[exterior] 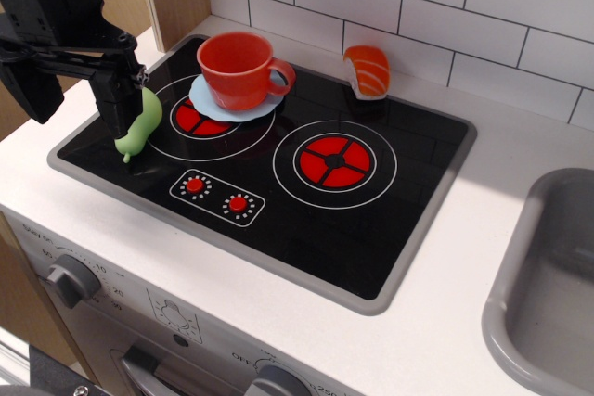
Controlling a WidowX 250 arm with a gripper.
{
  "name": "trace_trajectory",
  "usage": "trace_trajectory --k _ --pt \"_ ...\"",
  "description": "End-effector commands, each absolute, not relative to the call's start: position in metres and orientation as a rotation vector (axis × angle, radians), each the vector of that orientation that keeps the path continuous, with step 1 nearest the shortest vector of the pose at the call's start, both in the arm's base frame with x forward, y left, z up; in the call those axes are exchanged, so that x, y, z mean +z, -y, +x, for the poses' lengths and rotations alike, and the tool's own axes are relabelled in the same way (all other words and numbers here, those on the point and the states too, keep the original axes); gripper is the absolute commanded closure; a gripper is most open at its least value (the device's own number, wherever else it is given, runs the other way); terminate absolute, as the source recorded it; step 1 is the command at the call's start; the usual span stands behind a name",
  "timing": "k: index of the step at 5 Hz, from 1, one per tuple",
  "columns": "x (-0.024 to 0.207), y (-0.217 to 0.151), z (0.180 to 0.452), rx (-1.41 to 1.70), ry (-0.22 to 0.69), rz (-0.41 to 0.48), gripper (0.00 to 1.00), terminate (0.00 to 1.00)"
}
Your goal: Take cup off plate
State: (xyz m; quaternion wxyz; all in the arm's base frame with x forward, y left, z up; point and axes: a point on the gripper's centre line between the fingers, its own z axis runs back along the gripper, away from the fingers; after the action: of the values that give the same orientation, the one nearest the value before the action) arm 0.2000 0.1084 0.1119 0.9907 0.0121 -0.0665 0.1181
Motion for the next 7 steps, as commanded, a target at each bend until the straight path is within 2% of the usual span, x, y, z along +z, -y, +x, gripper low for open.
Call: trace_trajectory --k 1,2,4,7 --pt "0.112 -0.108 0.2 0.237 0.133 0.024 0.0 0.0" --pt "0.114 -0.091 0.212 0.489 0.18 -0.01 0.0 0.0" --pt "0.115 -0.078 0.251 0.977 0.302 -0.073 0.0 0.0" --pt "0.116 -0.072 0.297 1.349 0.306 -0.188 0.0 0.0"
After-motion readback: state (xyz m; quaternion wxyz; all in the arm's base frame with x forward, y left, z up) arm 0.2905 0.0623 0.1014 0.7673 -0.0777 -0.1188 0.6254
